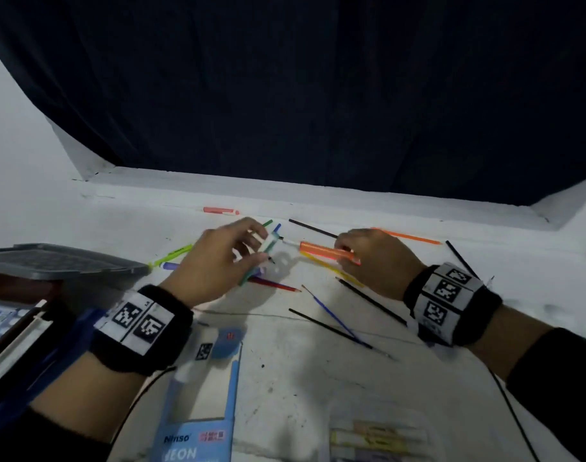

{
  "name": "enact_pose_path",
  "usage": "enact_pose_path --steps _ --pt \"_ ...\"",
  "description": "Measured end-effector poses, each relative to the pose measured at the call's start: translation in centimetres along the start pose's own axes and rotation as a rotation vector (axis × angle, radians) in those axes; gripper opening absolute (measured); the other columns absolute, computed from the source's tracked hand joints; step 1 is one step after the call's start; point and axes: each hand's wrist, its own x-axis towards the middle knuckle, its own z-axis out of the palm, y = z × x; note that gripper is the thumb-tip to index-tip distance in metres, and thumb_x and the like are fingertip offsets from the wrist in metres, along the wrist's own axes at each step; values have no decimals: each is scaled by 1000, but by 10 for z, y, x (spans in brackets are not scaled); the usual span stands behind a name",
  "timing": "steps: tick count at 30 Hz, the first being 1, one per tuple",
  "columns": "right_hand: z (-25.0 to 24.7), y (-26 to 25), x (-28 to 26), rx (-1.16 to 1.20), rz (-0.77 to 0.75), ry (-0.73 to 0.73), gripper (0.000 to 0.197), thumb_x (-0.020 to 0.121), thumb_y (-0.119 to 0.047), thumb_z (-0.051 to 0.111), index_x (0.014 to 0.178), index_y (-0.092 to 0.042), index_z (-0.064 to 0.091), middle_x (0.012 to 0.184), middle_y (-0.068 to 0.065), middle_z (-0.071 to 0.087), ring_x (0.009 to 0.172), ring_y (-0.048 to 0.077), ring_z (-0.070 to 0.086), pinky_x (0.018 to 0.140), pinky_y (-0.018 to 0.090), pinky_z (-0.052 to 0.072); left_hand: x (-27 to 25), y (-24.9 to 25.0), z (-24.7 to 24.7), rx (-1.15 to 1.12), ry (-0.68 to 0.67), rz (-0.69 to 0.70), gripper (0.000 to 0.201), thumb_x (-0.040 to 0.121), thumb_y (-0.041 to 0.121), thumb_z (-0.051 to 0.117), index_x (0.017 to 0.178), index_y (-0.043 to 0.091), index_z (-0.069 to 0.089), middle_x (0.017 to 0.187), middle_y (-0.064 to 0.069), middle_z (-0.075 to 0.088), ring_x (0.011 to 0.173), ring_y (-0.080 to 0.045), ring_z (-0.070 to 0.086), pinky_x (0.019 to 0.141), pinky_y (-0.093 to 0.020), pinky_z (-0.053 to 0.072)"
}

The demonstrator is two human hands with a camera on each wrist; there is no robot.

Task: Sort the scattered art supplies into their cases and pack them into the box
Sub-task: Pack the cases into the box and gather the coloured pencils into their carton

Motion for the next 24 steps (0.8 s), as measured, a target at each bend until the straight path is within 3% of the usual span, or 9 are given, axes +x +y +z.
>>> enact_pose_path --steps 4,6,8,11,13,15,18,21,24 --pt "-38 0 -42 76 51 160 11 95 -26 55 99 -21 65 87 -6 61 78 16 55 73 35 49 -1 56 -13 -252 159 15 39 88 24 74 121 32 56 87 4 65 77 -15 70 75 -26 56" --pt "-52 -3 -65 125 64 239 12 93 -22 59 101 -18 68 87 -5 63 77 14 55 73 29 46 -6 80 -12 -369 190 22 44 88 20 74 126 30 55 97 -9 63 75 -21 72 73 -23 57" --pt "-61 -8 -91 181 80 335 8 89 -16 67 96 -15 71 83 -5 64 74 11 54 69 16 40 -14 100 -9 -468 188 40 37 88 16 73 122 22 59 103 -19 61 71 -22 73 70 -23 57" --pt "-67 -17 -131 339 160 445 6 83 -13 74 85 -16 70 77 -5 63 71 13 56 59 11 36 -28 115 2 -503 147 42 22 87 20 74 107 18 64 99 -15 66 72 -23 74 74 -48 59" --pt "-65 -19 -155 445 237 470 9 82 -17 77 85 -19 68 78 -5 62 76 14 60 56 18 40 -41 118 12 -540 113 30 19 86 22 74 102 17 65 96 -12 67 71 -25 73 72 -38 58" --pt "-58 -18 -176 553 346 471 6 87 -21 72 89 -21 67 86 -4 64 84 13 63 63 30 49 -55 119 25 -589 85 16 17 86 22 73 98 13 65 93 -13 67 69 -28 72 71 -30 56" --pt "-47 -19 -202 785 423 407 7 98 -21 55 99 -20 63 90 -3 68 90 16 70 80 38 55 -80 116 46 -640 55 -38 20 86 25 73 96 10 65 92 -24 61 70 -36 68 74 -35 58" --pt "-31 -21 -216 972 475 286 21 104 -19 43 117 -27 57 87 7 57 79 21 70 83 46 58 -102 112 60 -692 53 -108 20 85 26 71 96 10 66 86 -10 67 70 -23 68 76 -38 59" --pt "-13 -23 -220 790 443 169 24 105 -28 40 122 -37 53 81 -7 49 69 6 51 75 32 50 -119 107 64 -732 111 -180 21 85 26 68 96 7 67 84 -6 65 73 -15 66 79 -37 59"
